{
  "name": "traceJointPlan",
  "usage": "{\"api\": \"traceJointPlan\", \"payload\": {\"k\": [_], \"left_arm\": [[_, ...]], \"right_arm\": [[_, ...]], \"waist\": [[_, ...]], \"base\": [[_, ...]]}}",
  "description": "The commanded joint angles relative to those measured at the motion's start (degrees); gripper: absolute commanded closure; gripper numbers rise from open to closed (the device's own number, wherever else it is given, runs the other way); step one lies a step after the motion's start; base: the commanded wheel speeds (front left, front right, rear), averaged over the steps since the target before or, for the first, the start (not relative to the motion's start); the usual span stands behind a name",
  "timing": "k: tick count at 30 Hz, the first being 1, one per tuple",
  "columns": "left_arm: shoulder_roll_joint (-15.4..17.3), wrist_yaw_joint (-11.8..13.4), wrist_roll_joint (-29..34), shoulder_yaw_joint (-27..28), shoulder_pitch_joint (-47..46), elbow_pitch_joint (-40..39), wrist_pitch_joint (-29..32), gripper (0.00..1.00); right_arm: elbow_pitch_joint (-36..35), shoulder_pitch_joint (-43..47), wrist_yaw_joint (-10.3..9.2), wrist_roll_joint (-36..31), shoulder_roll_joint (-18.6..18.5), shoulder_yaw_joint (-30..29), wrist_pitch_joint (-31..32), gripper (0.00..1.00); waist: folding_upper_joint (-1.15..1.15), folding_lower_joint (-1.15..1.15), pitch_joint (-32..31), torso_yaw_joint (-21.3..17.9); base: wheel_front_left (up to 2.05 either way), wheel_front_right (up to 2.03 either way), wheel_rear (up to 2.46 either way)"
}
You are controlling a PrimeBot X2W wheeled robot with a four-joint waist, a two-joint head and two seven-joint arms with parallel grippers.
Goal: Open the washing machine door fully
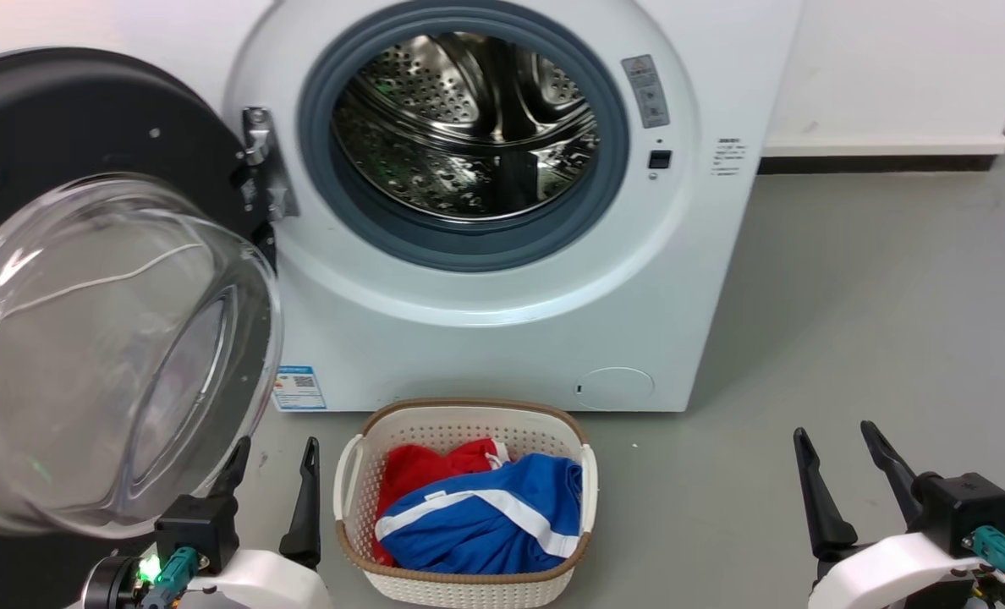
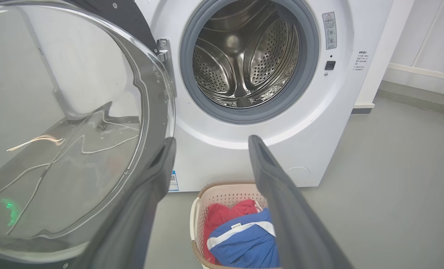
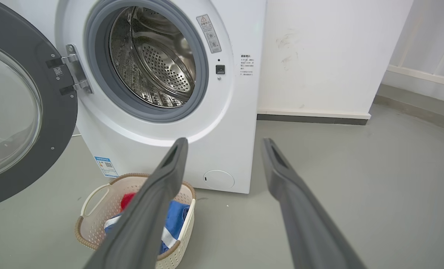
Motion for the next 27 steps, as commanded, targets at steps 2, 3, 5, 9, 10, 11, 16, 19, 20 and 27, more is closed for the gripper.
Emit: {"api": "traceJointPlan", "payload": {"k": [2,3,5,9,10,11,16,19,20,27], "left_arm": [[-0.15,0.08,0.04,-0.01,-0.85,0.72,-0.44,0.0],[-0.16,-0.03,-0.09,-0.01,-0.98,0.88,-0.41,0.0],[-0.21,-0.12,-0.26,-0.06,-1.05,1.25,-0.46,0.0],[-0.48,-0.13,-0.79,-0.01,-0.9,1.84,-0.56,0.0],[-0.58,-0.03,-0.72,-0.1,-0.82,1.88,-0.63,0.0],[-0.61,0.05,-0.74,-0.09,-0.78,1.97,-0.68,0.0],[-0.72,0.22,-1.53,0.55,-0.69,2.33,-1.06,0.0],[-0.76,0.31,-1.77,0.77,-1.07,2.46,-1.47,0.0],[-0.78,0.34,-1.79,0.79,-1.22,2.5,-1.6,0.0],[-0.97,0.48,-1.55,0.63,-1.57,2.67,-2.04,0.0]], "right_arm": [[-0.48,-0.2,0.0,-0.61,0.06,0.4,0.25,0.0],[-0.51,-0.25,0.01,-0.72,0.06,0.53,0.31,0.0],[-0.54,-0.37,0.01,-0.73,0.06,0.77,0.36,0.0],[-0.31,-0.57,0.01,-0.46,0.06,0.87,0.32,0.0],[-0.21,-0.62,0.01,-0.01,0.06,0.85,0.24,0.0],[-0.12,-0.77,0.01,0.26,0.06,0.93,0.09,0.0],[0.54,-1.71,0.01,0.89,0.06,1.41,-0.2,0.0],[0.89,-2.08,0.01,1.14,0.06,1.63,-0.31,0.0],[1.01,-2.15,0.01,1.17,0.06,1.69,-0.35,0.0],[1.72,-2.71,0.01,1.31,0.06,1.82,-0.68,0.0]], "waist": [[0.0,0.0,0.26,-1.83],[0.0,0.0,0.31,-2.11],[0.0,0.0,0.39,-2.59],[0.0,0.0,0.55,-3.09],[0.0,0.0,0.62,-3.12],[0.0,0.0,0.69,-3.14],[0.0,0.0,1.01,-3.2],[0.0,0.0,1.27,-3.1],[0.0,0.0,1.39,-3.06],[0.0,0.0,1.96,-2.89]], "base": [[0.0,0.0,0.0],[0.0,0.0,0.0],[0.0,0.0,0.0],[0.0,0.0,0.0],[0.0,0.0,0.0],[0.0,0.0,0.0],[0.0,0.0,0.0],[0.0,0.0,0.0],[0.0,0.0,0.0],[0.0,0.0,0.0]]}}
